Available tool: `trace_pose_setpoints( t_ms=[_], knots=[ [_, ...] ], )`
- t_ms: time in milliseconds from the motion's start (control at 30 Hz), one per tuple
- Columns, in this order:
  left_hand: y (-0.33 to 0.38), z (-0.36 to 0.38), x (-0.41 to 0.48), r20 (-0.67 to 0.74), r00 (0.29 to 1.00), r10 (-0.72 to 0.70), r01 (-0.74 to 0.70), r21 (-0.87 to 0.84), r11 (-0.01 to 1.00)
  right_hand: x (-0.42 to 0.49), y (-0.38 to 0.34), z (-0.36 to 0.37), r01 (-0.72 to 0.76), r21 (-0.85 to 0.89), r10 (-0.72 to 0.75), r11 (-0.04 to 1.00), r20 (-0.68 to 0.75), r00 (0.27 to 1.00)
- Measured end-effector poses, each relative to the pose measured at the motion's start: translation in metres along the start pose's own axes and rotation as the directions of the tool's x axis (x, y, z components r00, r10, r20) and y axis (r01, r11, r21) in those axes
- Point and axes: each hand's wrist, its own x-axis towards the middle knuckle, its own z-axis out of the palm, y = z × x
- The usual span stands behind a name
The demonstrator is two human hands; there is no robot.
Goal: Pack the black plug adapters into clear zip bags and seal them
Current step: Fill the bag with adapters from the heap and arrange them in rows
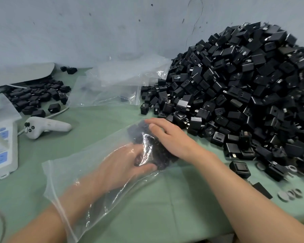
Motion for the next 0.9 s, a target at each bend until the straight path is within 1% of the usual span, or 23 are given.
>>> trace_pose_setpoints(
  t_ms=[67,100,133,200,267,300,400,433,500,600,633,700,733,767,800,833,900],
  knots=[
    [0.008,0.0,0.002,-0.027,0.999,-0.024,0.025,0.046,0.999,0.0,-0.006,0.006,0.128,-0.219,-0.123,0.967,0.035,0.992],
    [0.01,-0.001,0.002,-0.017,0.999,-0.047,0.048,0.027,0.998,-0.001,-0.008,0.009,0.182,-0.306,-0.166,0.934,0.079,0.983],
    [0.01,-0.003,-0.001,0.014,0.996,-0.086,0.086,-0.008,0.996,-0.001,-0.009,0.012,0.214,-0.365,-0.179,0.906,0.128,0.976],
    [0.008,-0.008,-0.011,0.027,0.987,-0.158,0.16,-0.088,0.983,-0.002,-0.008,0.017,0.214,-0.422,-0.145,0.881,0.188,0.971],
    [0.002,-0.015,-0.026,-0.082,0.972,-0.222,0.2,-0.218,0.955,-0.002,-0.006,0.018,0.196,-0.441,-0.117,0.876,0.2,0.973],
    [-0.003,-0.018,-0.031,-0.137,0.95,-0.28,0.237,-0.267,0.934,-0.002,-0.006,0.018,0.192,-0.452,-0.11,0.871,0.2,0.974],
    [-0.033,-0.038,-0.042,-0.135,0.9,-0.415,0.347,-0.355,0.868,0.0,-0.007,0.021,0.172,-0.471,-0.096,0.865,0.182,0.979],
    [-0.049,-0.047,-0.042,-0.118,0.877,-0.465,0.386,-0.402,0.83,0.001,-0.009,0.024,0.153,-0.474,-0.083,0.867,0.164,0.983],
    [-0.078,-0.066,-0.048,-0.054,0.817,-0.575,0.466,-0.526,0.711,0.002,-0.014,0.03,0.096,-0.494,-0.051,0.864,0.104,0.993],
    [-0.121,-0.091,-0.071,-0.066,0.731,-0.679,0.493,-0.637,0.592,-0.001,-0.021,0.041,0.023,-0.513,-0.016,0.858,0.018,1.0],
    [-0.131,-0.098,-0.08,-0.064,0.697,-0.714,0.492,-0.681,0.542,-0.003,-0.023,0.043,0.021,-0.501,-0.028,0.865,-0.005,1.0],
    [-0.147,-0.115,-0.094,-0.048,0.594,-0.803,0.503,-0.757,0.417,0.0,-0.025,0.036,0.032,-0.513,-0.096,0.858,-0.099,0.99],
    [-0.151,-0.12,-0.098,-0.056,0.539,-0.84,0.507,-0.775,0.377,0.005,-0.024,0.027,0.023,-0.578,-0.15,0.816,-0.173,0.974],
    [-0.156,-0.125,-0.1,-0.072,0.496,-0.865,0.497,-0.794,0.351,0.01,-0.021,0.016,-0.017,-0.668,-0.195,0.744,-0.242,0.951],
    [-0.159,-0.129,-0.101,-0.076,0.472,-0.878,0.473,-0.818,0.325,0.016,-0.017,0.003,-0.087,-0.74,-0.202,0.668,-0.292,0.935],
    [-0.161,-0.132,-0.1,-0.075,0.464,-0.883,0.461,-0.831,0.312,0.02,-0.013,-0.011,-0.165,-0.777,-0.153,0.607,-0.318,0.935],
    [-0.16,-0.133,-0.097,-0.049,0.466,-0.883,0.45,-0.847,0.284,0.025,0.0,-0.031,-0.289,-0.794,0.016,0.535,-0.333,0.943]
  ],
)
